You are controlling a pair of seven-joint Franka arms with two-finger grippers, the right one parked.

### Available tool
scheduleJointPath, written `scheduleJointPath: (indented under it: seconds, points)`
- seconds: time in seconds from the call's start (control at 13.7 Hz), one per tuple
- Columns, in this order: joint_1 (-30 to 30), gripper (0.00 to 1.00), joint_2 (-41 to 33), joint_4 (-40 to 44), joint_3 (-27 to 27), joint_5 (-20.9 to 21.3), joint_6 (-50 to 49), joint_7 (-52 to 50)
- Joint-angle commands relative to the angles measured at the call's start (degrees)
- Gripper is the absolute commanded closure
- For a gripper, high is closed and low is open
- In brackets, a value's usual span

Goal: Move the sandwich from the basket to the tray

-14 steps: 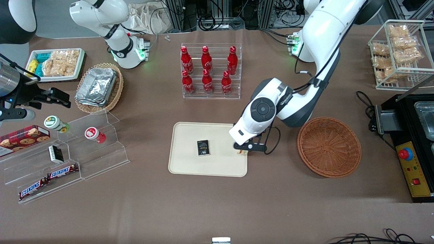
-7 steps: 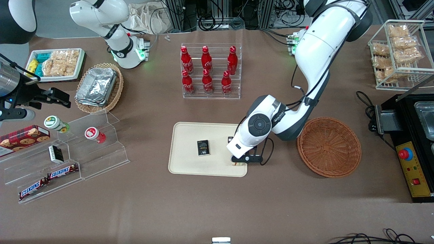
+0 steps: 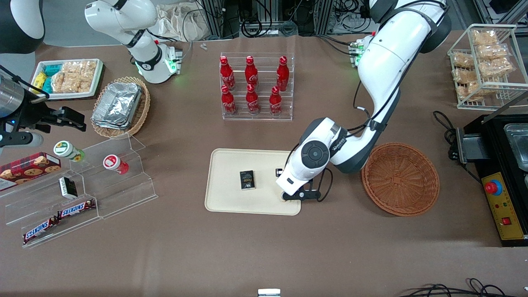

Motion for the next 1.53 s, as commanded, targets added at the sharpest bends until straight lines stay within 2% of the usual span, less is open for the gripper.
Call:
scheduleJointPath:
  seconds: [0.0,0.44,0.66,0.88,0.95,1.17,1.46]
  points:
    - [2.91,0.00,-5.87,0.09,0.32,0.64,-9.51,-0.60]
    - [12.58,0.00,-20.82,-0.44,0.23,-0.16,-25.26,15.90]
    - [19.87,0.00,-26.10,-0.53,0.32,-0.16,-29.40,18.47]
    - [22.79,0.00,-27.52,-0.35,0.58,0.81,-33.36,18.65]
    - [25.41,0.00,-27.34,-0.44,0.50,0.63,-33.54,19.17]
    - [29.37,0.00,-27.43,-0.53,0.85,0.90,-33.63,30.74]
    - [34.82,0.00,-28.39,-0.53,0.85,0.72,-33.54,40.24]
